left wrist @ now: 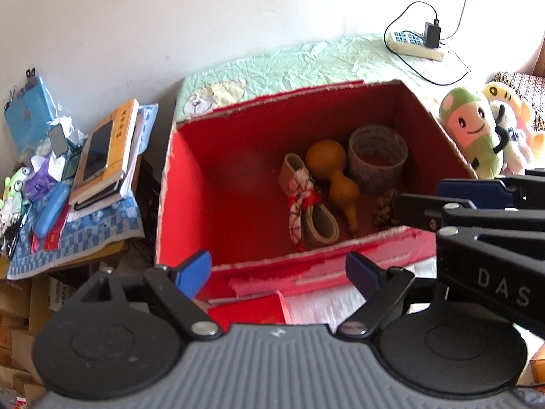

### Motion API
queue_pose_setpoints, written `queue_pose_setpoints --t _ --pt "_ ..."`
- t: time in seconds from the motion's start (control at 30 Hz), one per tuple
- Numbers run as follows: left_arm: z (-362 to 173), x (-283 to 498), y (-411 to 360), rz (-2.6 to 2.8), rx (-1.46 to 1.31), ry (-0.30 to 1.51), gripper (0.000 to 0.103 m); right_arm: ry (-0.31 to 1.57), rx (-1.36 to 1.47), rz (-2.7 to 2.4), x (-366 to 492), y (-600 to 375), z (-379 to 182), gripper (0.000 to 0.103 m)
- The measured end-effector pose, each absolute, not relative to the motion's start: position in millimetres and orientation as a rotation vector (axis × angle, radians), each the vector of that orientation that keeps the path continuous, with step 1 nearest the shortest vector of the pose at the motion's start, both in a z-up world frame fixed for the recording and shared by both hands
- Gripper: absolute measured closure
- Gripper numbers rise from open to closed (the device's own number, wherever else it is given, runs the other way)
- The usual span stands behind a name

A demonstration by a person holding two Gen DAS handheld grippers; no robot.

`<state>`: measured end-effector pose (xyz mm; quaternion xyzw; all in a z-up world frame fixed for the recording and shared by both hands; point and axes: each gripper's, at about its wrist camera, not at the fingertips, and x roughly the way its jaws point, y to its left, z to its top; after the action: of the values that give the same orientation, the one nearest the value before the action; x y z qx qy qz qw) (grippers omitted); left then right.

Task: Organize objects
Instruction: 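Withdraw the right gripper up and out of the red box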

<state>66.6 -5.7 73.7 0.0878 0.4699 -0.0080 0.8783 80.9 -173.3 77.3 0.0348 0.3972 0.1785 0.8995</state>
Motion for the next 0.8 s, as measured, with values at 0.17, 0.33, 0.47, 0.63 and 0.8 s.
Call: queue_pose_setpoints --t 0.17,0.33,0.47,0.63,0.8 --pt "62 60 -5 -0.014 0.180 1.011 0.015 0.852 0.059 0.390 76 -170 71 0.068" --pt "48 58 -4 -0.003 0.182 1.052 0.015 0.903 0.058 0.397 75 -168 57 0.068" --pt "38 58 -5 0.008 0.188 1.080 0.015 0.952 0.074 0.402 77 -167 47 0.067" --pt "26 59 -1 0.027 0.183 1.121 0.014 1.008 0.095 0.420 80 -166 36 0.067" --pt "19 59 4 0.046 0.180 1.142 0.012 1.042 0.118 0.431 82 -166 30 0.063"
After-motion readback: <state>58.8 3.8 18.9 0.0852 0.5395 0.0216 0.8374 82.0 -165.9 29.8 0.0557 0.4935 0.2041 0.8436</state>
